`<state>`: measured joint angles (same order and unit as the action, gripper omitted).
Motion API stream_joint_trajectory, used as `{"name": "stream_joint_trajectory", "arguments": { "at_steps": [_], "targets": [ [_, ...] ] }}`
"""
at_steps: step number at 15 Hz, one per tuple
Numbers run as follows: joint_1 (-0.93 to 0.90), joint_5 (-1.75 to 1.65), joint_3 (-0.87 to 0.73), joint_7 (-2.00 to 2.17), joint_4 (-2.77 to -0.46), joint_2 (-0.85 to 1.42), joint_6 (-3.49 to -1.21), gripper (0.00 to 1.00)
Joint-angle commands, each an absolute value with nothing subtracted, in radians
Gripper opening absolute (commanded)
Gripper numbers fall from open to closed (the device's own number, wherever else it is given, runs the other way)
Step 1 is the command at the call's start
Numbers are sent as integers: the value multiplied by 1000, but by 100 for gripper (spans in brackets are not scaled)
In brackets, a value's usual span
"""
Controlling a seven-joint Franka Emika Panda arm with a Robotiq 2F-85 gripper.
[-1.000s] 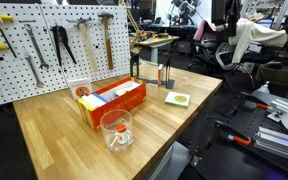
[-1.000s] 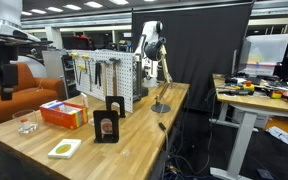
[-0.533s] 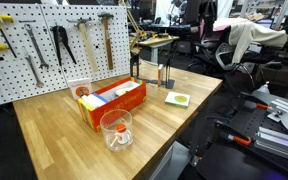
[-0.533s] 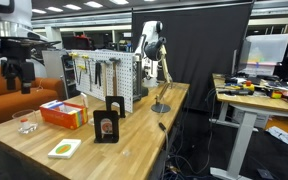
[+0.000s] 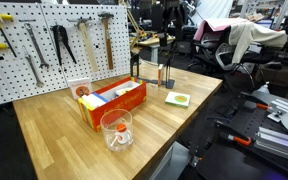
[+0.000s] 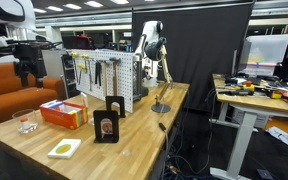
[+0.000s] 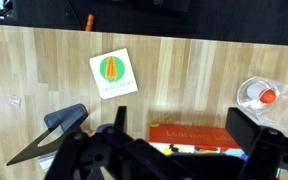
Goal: Pick up the book in the back and place it inside the box
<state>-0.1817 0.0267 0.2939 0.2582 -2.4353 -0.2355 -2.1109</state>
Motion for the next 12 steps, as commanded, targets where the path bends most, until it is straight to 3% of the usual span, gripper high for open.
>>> {"name": "stream_joint_trajectory", "arguments": {
  "at_steps": [1,12],
  "targets": [
    [-192,23,281,261,-2432,-233,-2108,100],
    [-201,-23,301,277,-2356,-153,-2217,100]
  ]
}}
